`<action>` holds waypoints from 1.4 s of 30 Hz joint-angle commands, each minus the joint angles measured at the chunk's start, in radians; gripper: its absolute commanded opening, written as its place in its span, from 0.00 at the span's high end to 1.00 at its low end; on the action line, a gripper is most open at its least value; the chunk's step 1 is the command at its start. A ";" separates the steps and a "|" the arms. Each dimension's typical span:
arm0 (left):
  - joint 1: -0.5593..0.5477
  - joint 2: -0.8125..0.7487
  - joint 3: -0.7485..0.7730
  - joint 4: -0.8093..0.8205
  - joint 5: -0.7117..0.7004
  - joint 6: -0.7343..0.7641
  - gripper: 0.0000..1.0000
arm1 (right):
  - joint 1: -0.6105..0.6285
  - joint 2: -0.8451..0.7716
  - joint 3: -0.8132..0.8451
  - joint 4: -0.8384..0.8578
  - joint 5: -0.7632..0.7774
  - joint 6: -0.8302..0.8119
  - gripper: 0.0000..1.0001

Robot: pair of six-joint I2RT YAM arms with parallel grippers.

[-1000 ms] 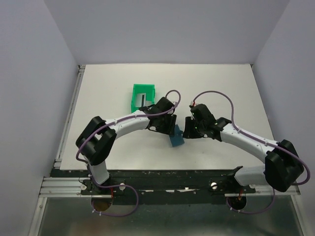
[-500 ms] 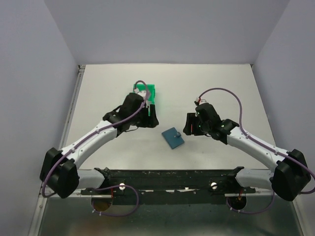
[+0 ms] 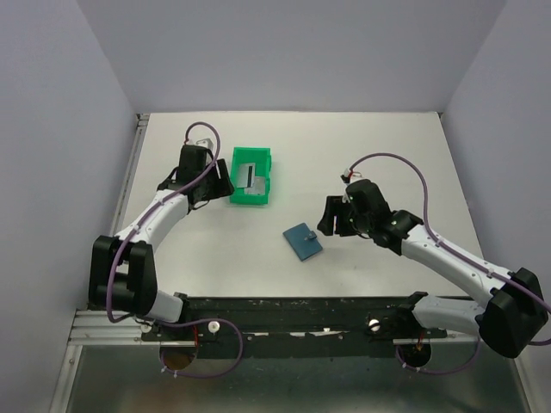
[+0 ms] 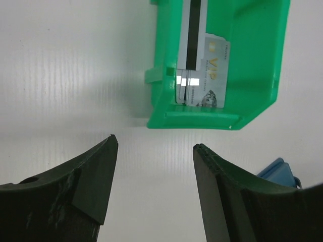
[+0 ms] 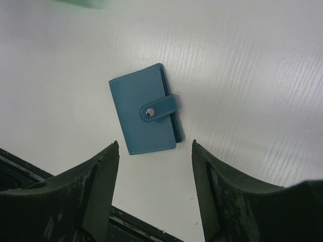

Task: Put the credit cards into the card holder
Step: Place the card holder at the center of the board, then move the storage box to the center of the board.

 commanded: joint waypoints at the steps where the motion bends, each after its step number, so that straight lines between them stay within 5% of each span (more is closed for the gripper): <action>1: 0.041 0.087 0.075 0.063 0.006 0.030 0.26 | -0.002 -0.023 -0.011 -0.004 -0.018 -0.013 0.32; 11: 0.052 0.258 0.153 0.134 0.078 0.024 0.34 | -0.002 0.023 0.011 0.008 -0.054 -0.022 0.32; 18: 0.052 0.302 0.135 0.187 0.152 -0.002 0.53 | -0.002 0.022 0.009 0.013 -0.042 -0.027 0.32; 33: 0.044 0.172 -0.091 0.293 0.202 -0.078 0.78 | -0.002 0.065 0.043 0.033 -0.071 -0.029 0.33; 42: -0.020 0.019 -0.169 0.256 0.158 -0.083 0.76 | -0.002 0.077 0.112 0.020 -0.118 -0.058 0.33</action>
